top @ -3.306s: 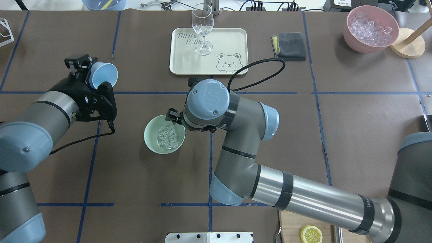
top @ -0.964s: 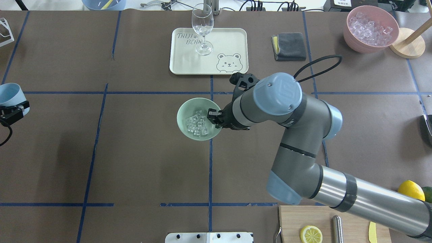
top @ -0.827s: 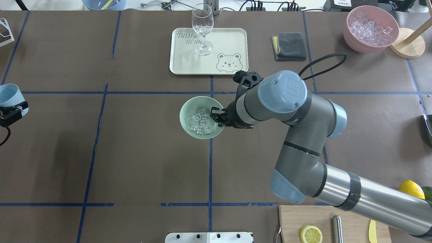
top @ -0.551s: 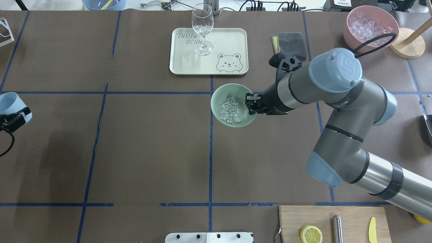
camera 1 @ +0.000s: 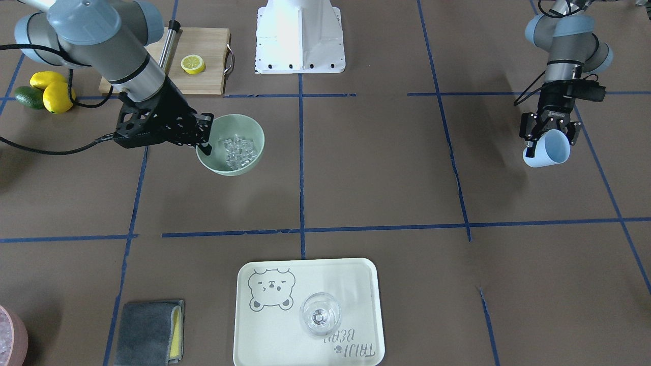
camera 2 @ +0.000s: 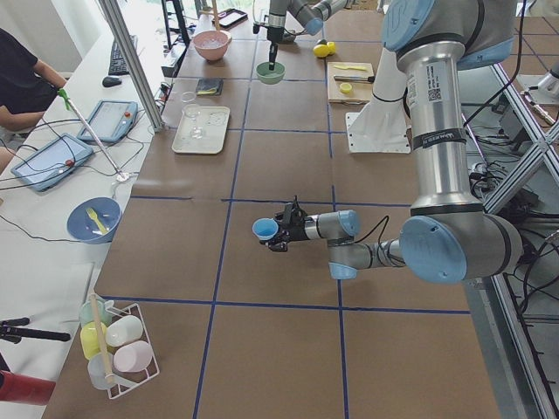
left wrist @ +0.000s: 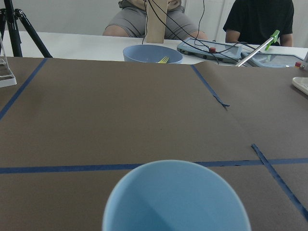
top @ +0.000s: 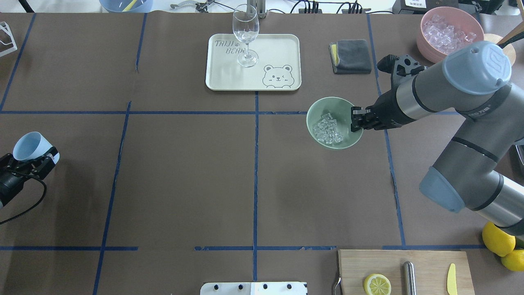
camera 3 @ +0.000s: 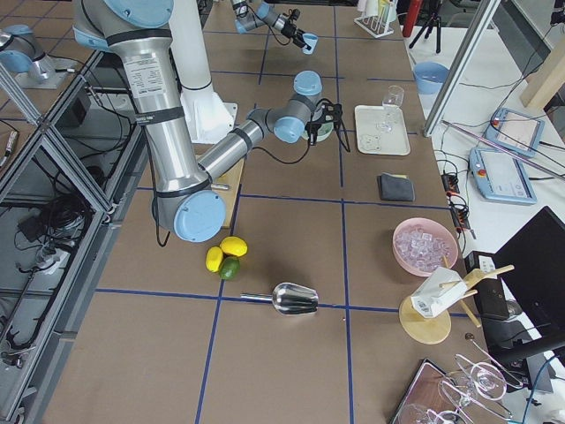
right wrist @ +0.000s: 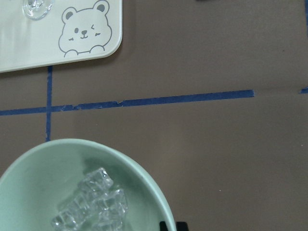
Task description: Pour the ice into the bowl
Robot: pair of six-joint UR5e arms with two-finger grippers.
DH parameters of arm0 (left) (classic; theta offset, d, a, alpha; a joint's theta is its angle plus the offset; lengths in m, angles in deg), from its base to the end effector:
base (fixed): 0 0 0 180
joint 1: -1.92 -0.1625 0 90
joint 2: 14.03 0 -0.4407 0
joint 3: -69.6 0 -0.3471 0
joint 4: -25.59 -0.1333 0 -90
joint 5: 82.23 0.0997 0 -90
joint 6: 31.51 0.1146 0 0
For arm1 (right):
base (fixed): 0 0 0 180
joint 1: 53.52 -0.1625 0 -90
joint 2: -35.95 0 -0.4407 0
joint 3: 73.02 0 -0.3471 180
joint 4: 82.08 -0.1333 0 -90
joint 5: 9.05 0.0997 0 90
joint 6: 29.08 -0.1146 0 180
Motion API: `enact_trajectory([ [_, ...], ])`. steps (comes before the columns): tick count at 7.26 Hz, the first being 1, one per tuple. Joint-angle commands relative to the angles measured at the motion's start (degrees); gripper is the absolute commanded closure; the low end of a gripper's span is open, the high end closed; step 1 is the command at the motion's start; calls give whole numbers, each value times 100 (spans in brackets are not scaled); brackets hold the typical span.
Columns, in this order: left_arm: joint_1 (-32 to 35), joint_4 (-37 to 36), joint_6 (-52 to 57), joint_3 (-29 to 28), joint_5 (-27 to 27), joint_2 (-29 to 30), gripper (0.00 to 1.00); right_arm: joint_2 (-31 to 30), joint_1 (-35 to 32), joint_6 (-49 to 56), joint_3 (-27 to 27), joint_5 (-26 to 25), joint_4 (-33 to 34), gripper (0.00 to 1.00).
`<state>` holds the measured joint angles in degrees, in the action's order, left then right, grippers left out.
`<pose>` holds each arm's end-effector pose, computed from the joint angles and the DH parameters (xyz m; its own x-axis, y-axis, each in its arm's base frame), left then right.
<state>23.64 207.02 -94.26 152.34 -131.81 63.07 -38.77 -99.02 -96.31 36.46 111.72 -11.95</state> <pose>0.2410 -0.3195 0.6453 0.6554 0.1141 -0.7466 0.6210 0.4812 0.6187 -0.3247 -0.4370 0.3654 0.4981 0.0324 0.8665 -0.1384 0.9895 0.0425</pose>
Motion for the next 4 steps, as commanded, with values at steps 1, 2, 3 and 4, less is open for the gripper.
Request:
enact_trajectory([
  [1, -107, -484, -1, -171, 344, 278, 100, -339, -99, 288, 143, 17, -17, 100],
  [2, -107, -469, 34, -162, 318, 270, 63, -559, -169, 480, 266, 17, -17, 100],
  [3, -98, -399, 60, -127, 300, 192, 1, -656, -187, 543, 310, 17, -17, 100],
  [4, -90, -390, 61, -109, 169, 130, 0, -692, -188, 544, 320, 17, -26, 100],
])
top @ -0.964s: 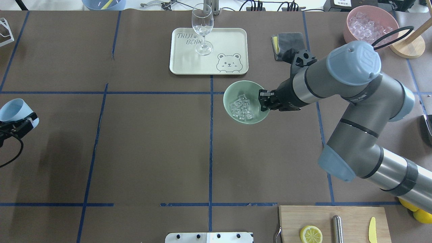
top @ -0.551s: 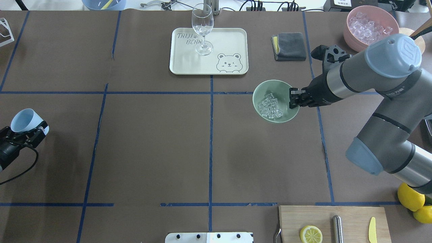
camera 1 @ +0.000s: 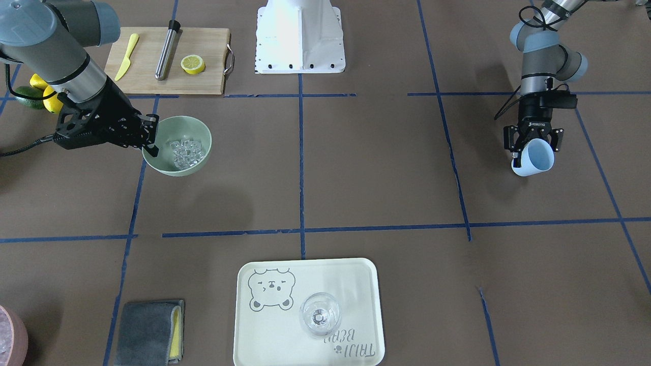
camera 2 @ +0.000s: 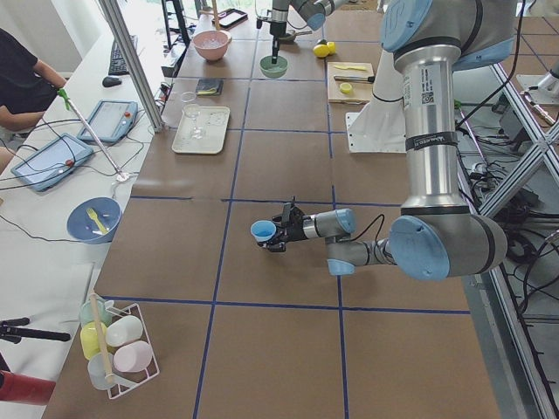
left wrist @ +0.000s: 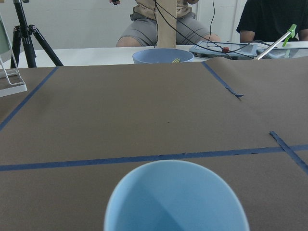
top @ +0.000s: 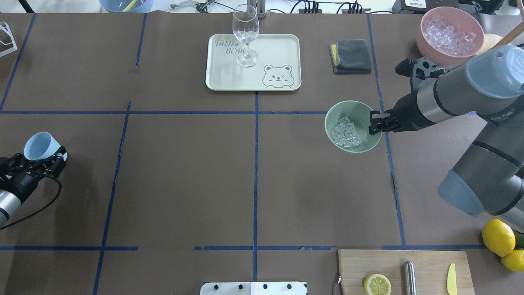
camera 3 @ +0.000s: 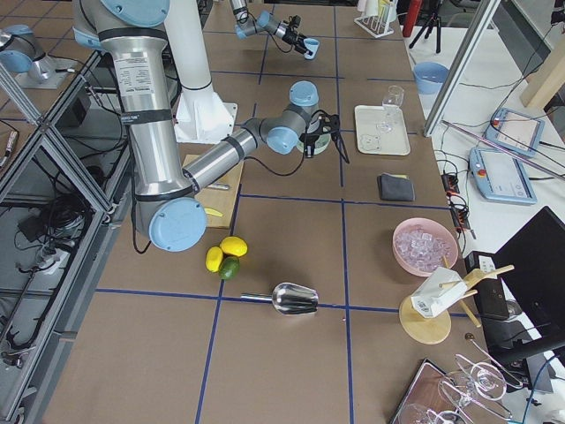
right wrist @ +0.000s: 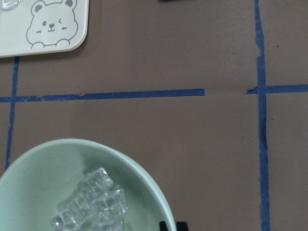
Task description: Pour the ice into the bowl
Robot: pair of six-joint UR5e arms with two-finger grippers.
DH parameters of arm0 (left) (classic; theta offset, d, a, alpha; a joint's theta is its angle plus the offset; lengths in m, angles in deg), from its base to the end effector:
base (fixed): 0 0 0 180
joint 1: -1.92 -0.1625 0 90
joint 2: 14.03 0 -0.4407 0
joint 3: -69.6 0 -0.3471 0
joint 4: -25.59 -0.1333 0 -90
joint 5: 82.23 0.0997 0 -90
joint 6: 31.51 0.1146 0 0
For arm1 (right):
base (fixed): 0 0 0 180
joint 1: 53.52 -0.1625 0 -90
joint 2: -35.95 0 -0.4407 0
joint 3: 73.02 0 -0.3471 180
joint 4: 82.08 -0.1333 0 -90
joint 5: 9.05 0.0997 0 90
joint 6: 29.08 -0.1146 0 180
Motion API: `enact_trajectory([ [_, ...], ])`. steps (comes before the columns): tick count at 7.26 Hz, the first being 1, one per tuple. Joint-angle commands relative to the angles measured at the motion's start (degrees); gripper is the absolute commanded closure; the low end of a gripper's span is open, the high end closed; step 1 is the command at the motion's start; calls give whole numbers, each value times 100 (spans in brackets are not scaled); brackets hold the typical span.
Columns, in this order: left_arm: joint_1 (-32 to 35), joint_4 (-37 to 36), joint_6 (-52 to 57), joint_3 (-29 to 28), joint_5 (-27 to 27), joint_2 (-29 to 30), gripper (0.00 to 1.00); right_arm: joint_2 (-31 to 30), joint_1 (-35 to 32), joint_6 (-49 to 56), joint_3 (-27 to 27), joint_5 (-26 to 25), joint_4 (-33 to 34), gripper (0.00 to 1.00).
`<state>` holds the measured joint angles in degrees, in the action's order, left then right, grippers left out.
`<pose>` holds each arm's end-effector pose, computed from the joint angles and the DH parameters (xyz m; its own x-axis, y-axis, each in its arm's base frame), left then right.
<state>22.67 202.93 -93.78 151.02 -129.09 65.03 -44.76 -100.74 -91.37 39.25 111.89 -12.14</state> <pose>0.2603 -0.3250 0.6504 0.7083 0.0947 -0.6995 0.5887 0.4677 0.6594 -0.2890 -0.4218 0.3986 0.5388 -0.0050 0.8424 -0.1189 0.9895 0.0819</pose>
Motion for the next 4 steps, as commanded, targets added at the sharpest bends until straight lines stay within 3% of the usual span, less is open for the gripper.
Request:
enact_trajectory([
  [1, 8, 20, 21, 49, -191, -154, 0, -190, -16, 77, 58, 0, -7, 100],
  [3, 16, 20, 48, 241, -261, -329, 0, -278, -16, 182, 128, -8, -7, 100],
  [4, 43, 20, 265, 678, -471, -600, 0, -313, -25, 174, 137, -9, -7, 100],
])
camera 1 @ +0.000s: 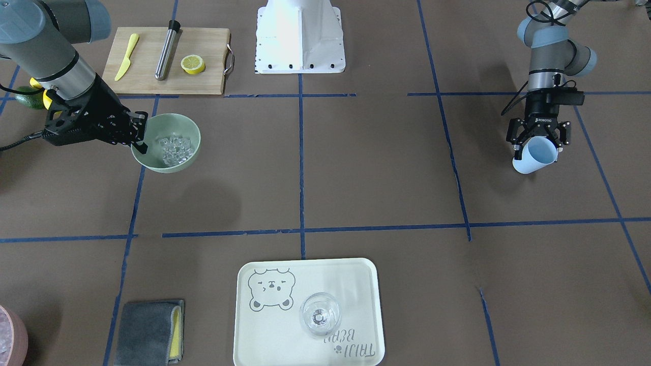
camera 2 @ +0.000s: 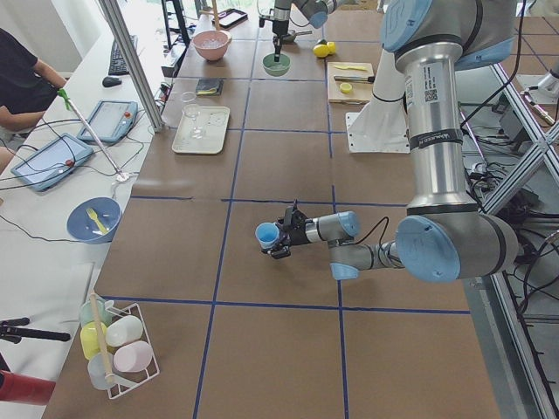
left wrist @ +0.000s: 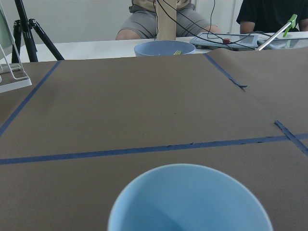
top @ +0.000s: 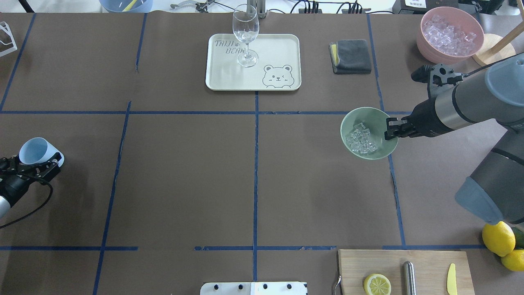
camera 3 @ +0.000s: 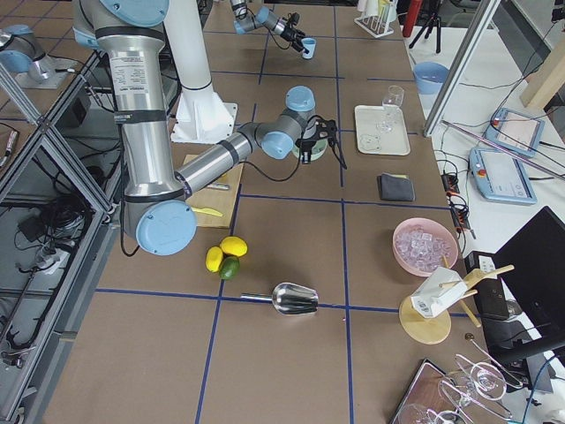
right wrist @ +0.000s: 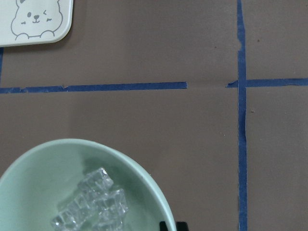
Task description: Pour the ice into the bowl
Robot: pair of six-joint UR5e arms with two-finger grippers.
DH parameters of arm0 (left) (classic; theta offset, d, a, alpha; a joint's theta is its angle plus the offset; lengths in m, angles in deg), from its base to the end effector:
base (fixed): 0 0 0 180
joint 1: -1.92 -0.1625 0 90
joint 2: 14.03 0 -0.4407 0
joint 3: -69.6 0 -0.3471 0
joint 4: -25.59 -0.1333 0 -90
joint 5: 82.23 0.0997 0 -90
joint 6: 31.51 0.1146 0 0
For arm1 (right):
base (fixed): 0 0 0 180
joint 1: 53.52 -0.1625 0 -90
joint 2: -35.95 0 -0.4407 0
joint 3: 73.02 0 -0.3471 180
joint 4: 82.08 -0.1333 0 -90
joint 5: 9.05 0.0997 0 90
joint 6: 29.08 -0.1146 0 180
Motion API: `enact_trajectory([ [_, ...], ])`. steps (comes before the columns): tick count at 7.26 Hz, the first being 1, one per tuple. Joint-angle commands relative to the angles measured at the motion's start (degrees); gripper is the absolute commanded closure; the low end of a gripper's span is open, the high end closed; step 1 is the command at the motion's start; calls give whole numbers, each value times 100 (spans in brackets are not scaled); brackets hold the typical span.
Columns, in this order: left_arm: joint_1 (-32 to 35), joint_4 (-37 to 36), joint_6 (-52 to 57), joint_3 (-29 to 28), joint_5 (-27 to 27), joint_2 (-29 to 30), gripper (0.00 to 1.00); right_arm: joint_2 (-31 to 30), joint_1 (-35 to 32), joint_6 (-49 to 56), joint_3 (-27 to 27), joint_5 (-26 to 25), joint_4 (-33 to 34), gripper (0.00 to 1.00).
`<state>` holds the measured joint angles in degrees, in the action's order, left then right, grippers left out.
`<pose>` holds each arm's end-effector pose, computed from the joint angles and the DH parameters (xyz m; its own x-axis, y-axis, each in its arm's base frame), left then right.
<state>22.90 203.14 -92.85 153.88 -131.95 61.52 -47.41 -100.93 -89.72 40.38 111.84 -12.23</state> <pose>0.2384 -0.3135 0.6505 0.7134 0.1183 -0.6907 0.5564 0.5036 0.6609 -0.2773 -0.4117 0.4129 0.5565 -0.0163 0.8307 -0.1056 0.9903 0.0902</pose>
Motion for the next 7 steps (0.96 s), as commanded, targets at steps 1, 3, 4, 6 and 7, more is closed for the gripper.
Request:
enact_trajectory([
  [1, 29, -2, 218, 796, -353, -565, 0, -101, -5, 17, 50, -3, -7, 100],
  [3, 55, -2, 349, 1220, -503, -883, 0, -223, -5, 17, 77, -12, -7, 100],
  [4, 64, -11, 637, 1527, -556, -1050, 0, -416, 3, 43, 86, -38, -15, 100],
  [6, 735, -98, 1277, 1731, -1308, -1051, 0, -1649, -5, 385, -115, -12, -1560, 100],
  [7, 1176, -290, 1630, 1906, -1878, -1042, 0, -1953, -118, 464, -404, 5, -2180, 100],
])
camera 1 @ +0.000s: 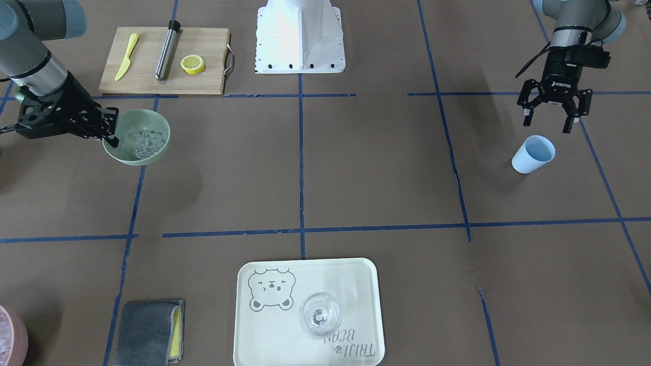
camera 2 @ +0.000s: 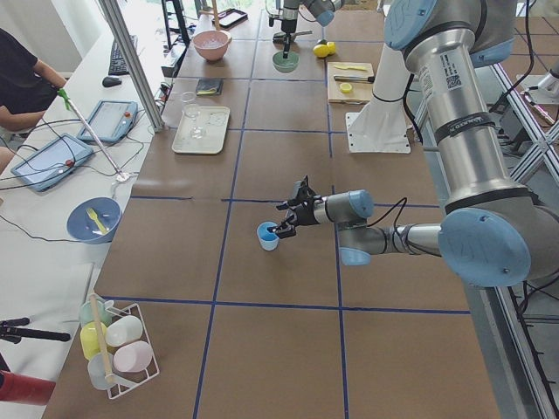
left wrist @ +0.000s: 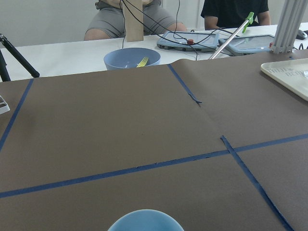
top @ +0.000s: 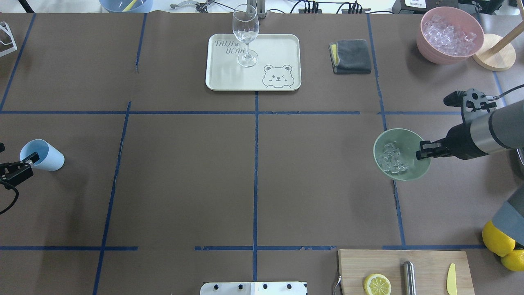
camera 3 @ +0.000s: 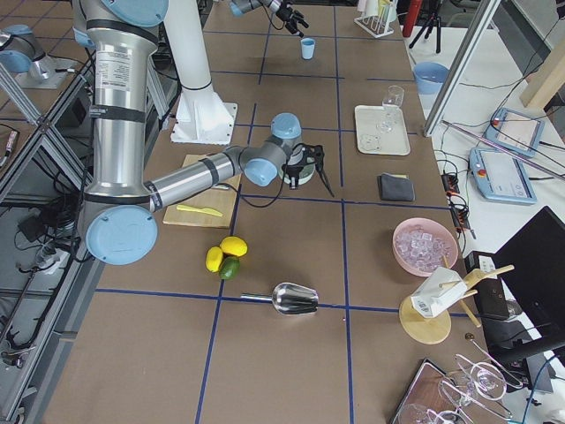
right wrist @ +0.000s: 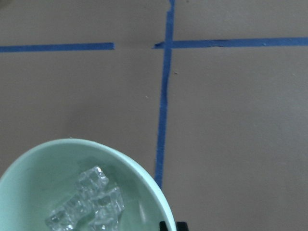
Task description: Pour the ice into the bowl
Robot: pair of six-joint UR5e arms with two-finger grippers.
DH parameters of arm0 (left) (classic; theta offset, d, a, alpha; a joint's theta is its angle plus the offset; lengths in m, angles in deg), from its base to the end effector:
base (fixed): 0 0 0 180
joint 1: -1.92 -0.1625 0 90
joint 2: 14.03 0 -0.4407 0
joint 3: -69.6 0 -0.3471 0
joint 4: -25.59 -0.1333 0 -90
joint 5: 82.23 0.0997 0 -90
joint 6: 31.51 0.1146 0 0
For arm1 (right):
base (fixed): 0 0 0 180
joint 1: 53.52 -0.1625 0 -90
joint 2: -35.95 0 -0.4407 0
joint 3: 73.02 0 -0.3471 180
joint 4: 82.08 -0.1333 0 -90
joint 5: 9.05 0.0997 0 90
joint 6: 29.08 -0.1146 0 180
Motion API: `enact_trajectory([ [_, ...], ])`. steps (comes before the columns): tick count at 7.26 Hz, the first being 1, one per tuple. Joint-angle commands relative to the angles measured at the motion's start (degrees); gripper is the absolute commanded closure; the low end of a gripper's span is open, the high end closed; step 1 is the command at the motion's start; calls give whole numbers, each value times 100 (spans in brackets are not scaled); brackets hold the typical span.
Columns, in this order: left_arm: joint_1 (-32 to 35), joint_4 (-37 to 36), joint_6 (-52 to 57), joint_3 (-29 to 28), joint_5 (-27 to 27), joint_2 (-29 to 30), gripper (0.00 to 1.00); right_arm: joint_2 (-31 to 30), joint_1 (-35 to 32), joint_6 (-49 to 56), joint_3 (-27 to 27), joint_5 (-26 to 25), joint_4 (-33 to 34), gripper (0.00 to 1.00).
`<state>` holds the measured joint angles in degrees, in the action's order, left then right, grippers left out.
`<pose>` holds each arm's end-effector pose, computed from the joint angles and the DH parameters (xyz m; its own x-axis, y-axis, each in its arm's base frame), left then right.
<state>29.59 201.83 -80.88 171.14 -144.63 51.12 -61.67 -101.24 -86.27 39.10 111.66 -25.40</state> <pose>0.1605 -0.2946 0.5768 0.7207 0.2737 -0.6369 0.4407 0.5283 0.7257 -0.2256 -0.3592 0.5047 0.5864 -0.0476 0.8086 -0.0759 0.9907 0.1133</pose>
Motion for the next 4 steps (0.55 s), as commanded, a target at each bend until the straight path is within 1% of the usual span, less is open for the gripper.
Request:
enact_trajectory([
  [1, 980, -683, 732, 434, -1311, 67, 0, -626, -184, 460, -670, 14, -1173, 100],
  [2, 1438, -941, 883, 523, -1953, 128, 0, -627, -342, 689, -970, 14, -1307, 100],
  [3, 1677, -961, 1015, 516, -2142, 190, 0, -627, -465, 857, -1208, 5, -1334, 100],
  [4, 1688, -969, 1103, 489, -2136, 199, 0, -627, -606, 893, -1332, 92, -1352, 100],
])
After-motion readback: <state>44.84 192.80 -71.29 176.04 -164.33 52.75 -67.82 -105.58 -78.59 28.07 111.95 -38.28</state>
